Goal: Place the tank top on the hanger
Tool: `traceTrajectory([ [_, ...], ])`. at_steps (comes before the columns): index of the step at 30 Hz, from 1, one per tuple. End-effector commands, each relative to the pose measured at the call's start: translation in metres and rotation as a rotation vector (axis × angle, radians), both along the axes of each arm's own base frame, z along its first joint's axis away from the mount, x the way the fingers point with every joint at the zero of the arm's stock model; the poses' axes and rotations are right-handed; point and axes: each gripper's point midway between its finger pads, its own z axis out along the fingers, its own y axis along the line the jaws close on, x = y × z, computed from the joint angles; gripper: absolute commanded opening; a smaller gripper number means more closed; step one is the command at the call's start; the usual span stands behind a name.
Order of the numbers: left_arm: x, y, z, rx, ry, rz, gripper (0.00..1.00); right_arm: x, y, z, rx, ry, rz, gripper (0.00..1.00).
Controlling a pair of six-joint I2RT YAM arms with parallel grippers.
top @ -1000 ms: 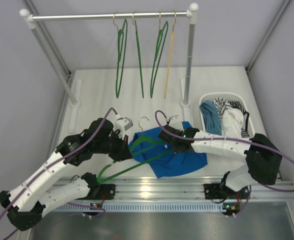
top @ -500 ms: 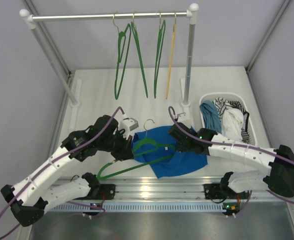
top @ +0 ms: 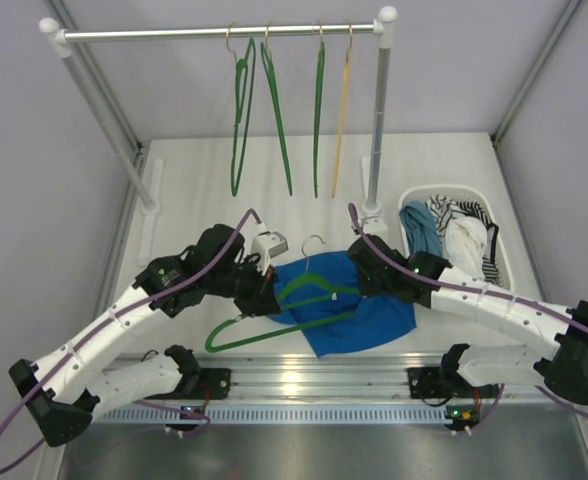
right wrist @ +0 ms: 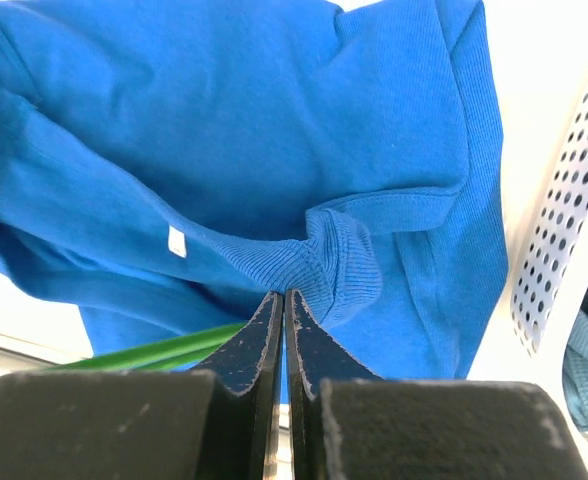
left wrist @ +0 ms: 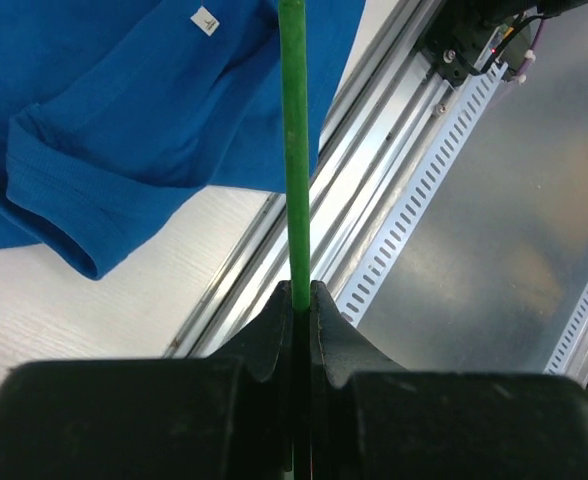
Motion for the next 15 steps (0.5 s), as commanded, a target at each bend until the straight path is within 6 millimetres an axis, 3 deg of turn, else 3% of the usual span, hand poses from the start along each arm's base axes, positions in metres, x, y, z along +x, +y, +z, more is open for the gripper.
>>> traceTrajectory([
  [1, 0.017, -0.018, 0.012, -0.083, -0.091, -0.010, 0.00, 0.014, 0.013, 0.040, 0.093, -0.080, 0.015, 0.00],
  [10, 0.036, -0.025, 0.014, -0.119, -0.191, 0.021, 0.00, 0.020, 0.015, 0.057, 0.100, -0.107, 0.028, 0.00],
  [15, 0.041, -0.039, 0.014, -0.186, -0.211, -0.004, 0.00, 0.025, 0.020, 0.069, 0.115, -0.124, 0.038, 0.00],
])
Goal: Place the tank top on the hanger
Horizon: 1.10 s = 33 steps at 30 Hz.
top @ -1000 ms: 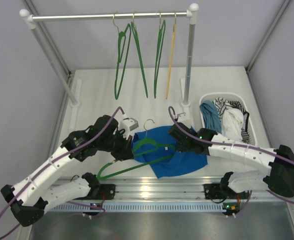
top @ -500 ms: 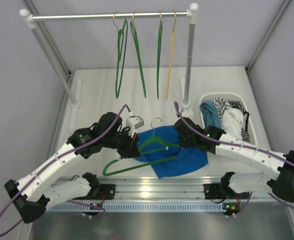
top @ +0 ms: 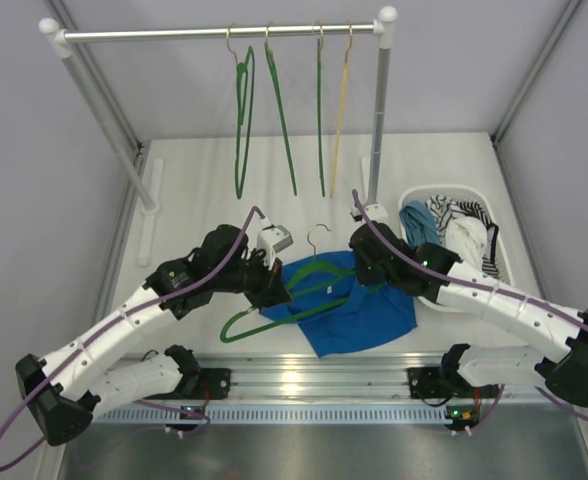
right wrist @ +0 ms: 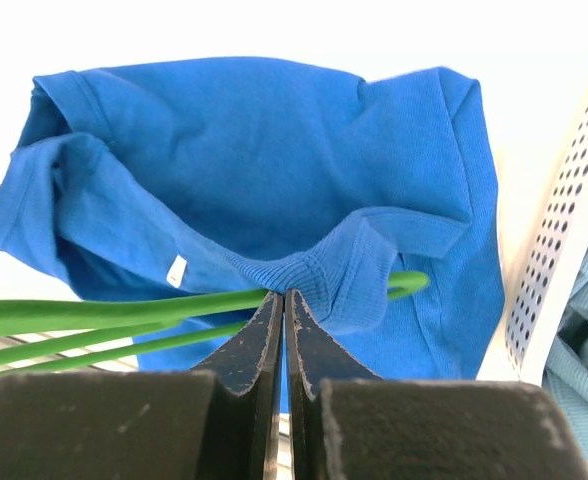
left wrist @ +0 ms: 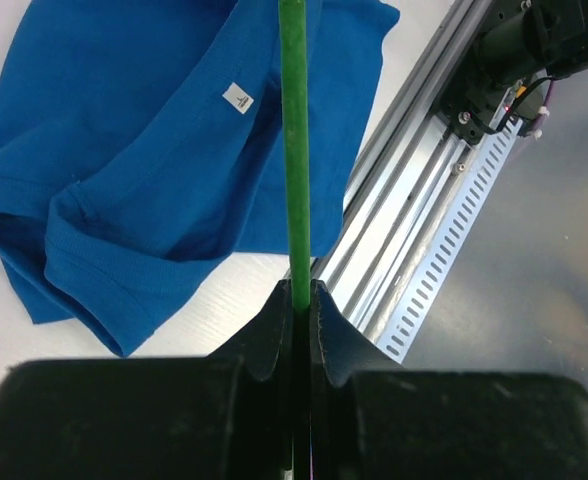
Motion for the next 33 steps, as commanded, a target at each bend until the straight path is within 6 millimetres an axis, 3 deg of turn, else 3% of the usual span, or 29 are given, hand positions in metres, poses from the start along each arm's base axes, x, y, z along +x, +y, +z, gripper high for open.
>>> traceTrajectory([
  [1, 0.011, -0.021, 0.019, -0.119, -0.095, -0.039, 0.00, 0.012, 0.008, 0.030, 0.049, -0.060, 0.005, 0.00],
  [5, 0.014, -0.030, 0.013, -0.185, -0.101, -0.030, 0.00, 0.016, 0.009, 0.037, 0.047, -0.073, 0.012, 0.00],
  [6, 0.018, -0.035, 0.022, -0.231, -0.130, -0.029, 0.00, 0.017, 0.010, 0.040, 0.048, -0.077, 0.012, 0.00],
  [16, 0.017, -0.046, 0.034, -0.410, -0.140, -0.007, 0.00, 0.018, 0.008, 0.046, 0.043, -0.088, 0.022, 0.00],
  [33, 0.029, -0.065, 0.028, -0.498, -0.153, -0.015, 0.00, 0.018, -0.014, 0.061, -0.006, -0.111, -0.024, 0.00],
])
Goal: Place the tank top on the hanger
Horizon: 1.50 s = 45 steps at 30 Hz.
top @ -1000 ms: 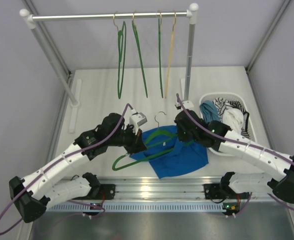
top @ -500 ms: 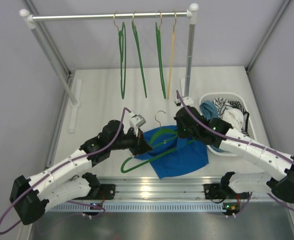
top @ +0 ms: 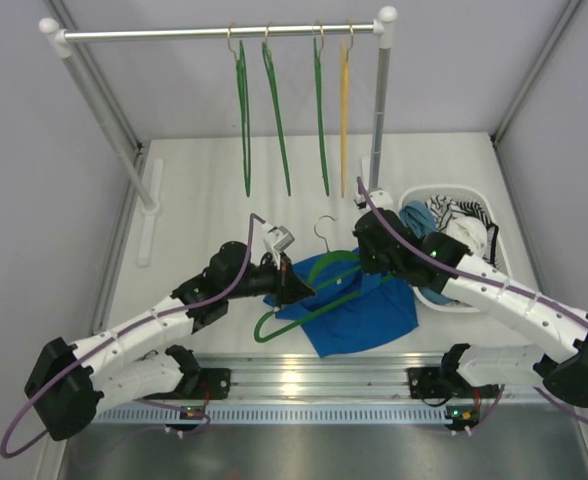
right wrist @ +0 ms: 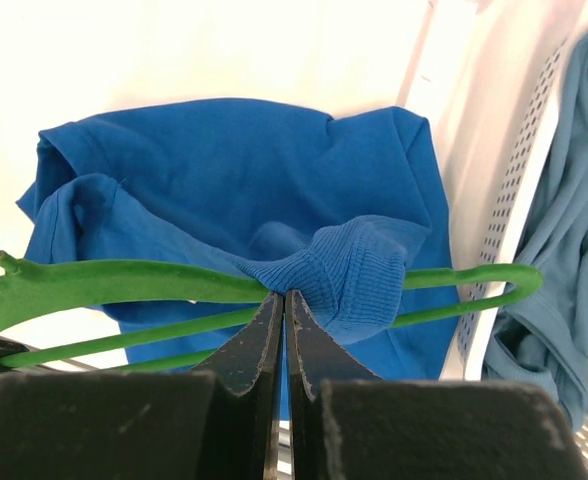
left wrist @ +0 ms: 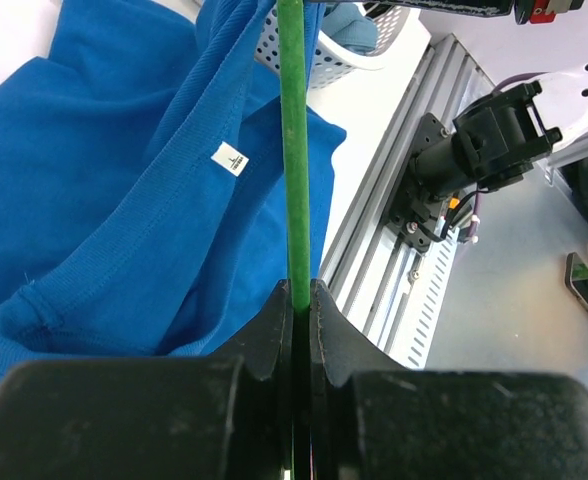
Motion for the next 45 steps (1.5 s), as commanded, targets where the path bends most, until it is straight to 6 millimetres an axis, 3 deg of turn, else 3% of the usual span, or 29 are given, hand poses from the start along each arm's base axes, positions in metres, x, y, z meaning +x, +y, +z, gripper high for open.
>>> traceTrajectory([
  [1, 0.006, -0.017, 0.051, -0.167, -0.159, -0.046, 0.00, 0.004, -0.009, 0.025, 0.013, -0.048, -0.023, 0.00],
  [7, 0.010, -0.025, 0.043, -0.152, -0.157, -0.074, 0.00, 0.002, -0.023, 0.024, -0.004, -0.068, -0.054, 0.00],
  [10, 0.013, -0.028, 0.032, -0.138, -0.136, -0.073, 0.00, 0.000, -0.029, 0.027, 0.008, -0.086, -0.064, 0.10],
  [13, 0.017, -0.032, 0.028, -0.144, -0.136, -0.068, 0.00, -0.002, -0.033, 0.031, 0.031, -0.111, -0.059, 0.28],
  [20, 0.020, -0.035, 0.025, -0.150, -0.141, -0.074, 0.00, -0.001, -0.022, 0.041, 0.089, -0.138, -0.003, 0.45],
  [30, 0.022, -0.042, 0.011, -0.107, -0.110, -0.098, 0.00, -0.002, 0.015, 0.049, 0.250, -0.196, 0.135, 0.54],
  [40, 0.019, -0.062, 0.000, -0.078, -0.097, -0.153, 0.00, 0.016, 0.030, 0.038, 0.236, -0.218, 0.129, 0.60],
  [45, 0.018, -0.064, 0.001, -0.064, -0.107, -0.158, 0.00, 0.022, 0.030, 0.026, 0.197, -0.205, 0.107, 0.56],
])
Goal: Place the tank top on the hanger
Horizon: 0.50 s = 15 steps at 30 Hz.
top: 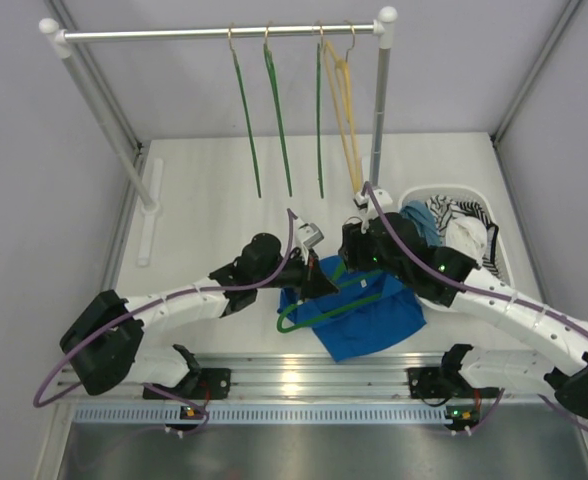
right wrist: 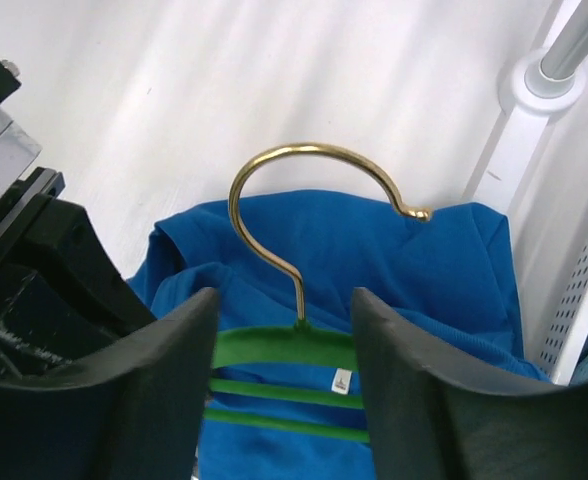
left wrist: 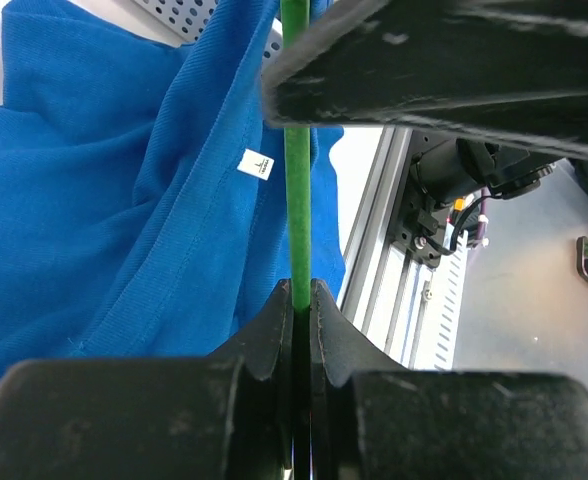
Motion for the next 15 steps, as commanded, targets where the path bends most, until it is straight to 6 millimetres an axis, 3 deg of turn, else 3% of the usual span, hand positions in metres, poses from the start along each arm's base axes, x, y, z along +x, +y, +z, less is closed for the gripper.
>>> traceTrajectory([
  [1, 0.003, -0.013, 0.026, -0.055, -0.093, -0.040, 0.00, 0.014, 0.003, 0.006, 0.021, -0.049, -0.029, 0.50],
  [7, 0.002, -0.013, 0.025, -0.047, -0.099, -0.043, 0.01, 0.016, 0.006, -0.005, 0.009, -0.036, -0.031, 0.33],
  [8, 0.002, -0.013, 0.026, -0.047, -0.101, -0.039, 0.03, 0.015, 0.005, -0.007, 0.005, -0.034, -0.032, 0.24],
  [11, 0.004, -0.012, 0.025, -0.039, -0.096, -0.025, 0.11, 0.015, 0.002, -0.006, 0.008, -0.040, -0.037, 0.04],
  [12, 0.006, -0.011, 0.025, -0.037, -0.097, -0.007, 0.19, 0.013, 0.002, -0.005, 0.012, -0.046, -0.031, 0.01],
  [15, 0.011, -0.009, 0.029, -0.040, -0.093, 0.038, 0.30, 0.011, -0.002, -0.005, 0.017, -0.056, -0.028, 0.00],
])
